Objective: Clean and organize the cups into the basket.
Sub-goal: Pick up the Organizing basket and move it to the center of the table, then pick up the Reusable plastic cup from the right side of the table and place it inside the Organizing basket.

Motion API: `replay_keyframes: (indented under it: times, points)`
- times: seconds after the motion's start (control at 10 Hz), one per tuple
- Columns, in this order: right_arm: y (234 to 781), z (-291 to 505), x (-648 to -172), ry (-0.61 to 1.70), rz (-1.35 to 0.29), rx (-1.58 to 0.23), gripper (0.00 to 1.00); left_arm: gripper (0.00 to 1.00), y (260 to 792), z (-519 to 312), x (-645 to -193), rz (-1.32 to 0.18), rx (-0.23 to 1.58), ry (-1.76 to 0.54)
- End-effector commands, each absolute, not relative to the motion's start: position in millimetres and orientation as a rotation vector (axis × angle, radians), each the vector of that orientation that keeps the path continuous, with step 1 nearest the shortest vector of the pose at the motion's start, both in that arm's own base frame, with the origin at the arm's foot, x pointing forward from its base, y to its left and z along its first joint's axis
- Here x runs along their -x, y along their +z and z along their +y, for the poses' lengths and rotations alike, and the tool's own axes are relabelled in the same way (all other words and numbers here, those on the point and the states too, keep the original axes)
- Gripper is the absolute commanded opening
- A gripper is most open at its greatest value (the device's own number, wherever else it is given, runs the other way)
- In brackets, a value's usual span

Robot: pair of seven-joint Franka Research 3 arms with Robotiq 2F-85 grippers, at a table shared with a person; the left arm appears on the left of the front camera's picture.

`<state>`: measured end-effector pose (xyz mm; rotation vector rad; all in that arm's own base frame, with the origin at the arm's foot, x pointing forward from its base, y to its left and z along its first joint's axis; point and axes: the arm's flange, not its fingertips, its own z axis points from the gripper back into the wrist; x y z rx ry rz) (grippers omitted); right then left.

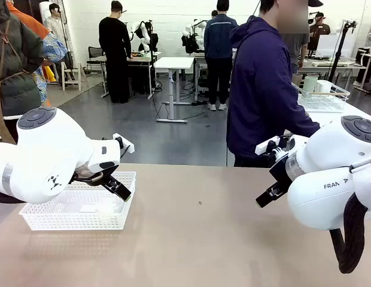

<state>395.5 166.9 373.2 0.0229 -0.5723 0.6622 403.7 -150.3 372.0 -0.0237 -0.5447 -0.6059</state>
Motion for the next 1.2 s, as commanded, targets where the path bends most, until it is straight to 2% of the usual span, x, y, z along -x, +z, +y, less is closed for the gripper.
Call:
replay_keyframes:
  times: [0.0, 1.1]
  points:
    - [373.2, 167.0, -395.5, 0.662, -0.572, -0.023, 1.00, 1.00, 372.0, -150.3, -403.7, -0.545, 0.024, -0.606]
    - [373.2, 167.0, -395.5, 0.662, -0.572, -0.023, 1.00, 1.00, 372.0, -150.3, -403.7, -0.545, 0.024, -0.606]
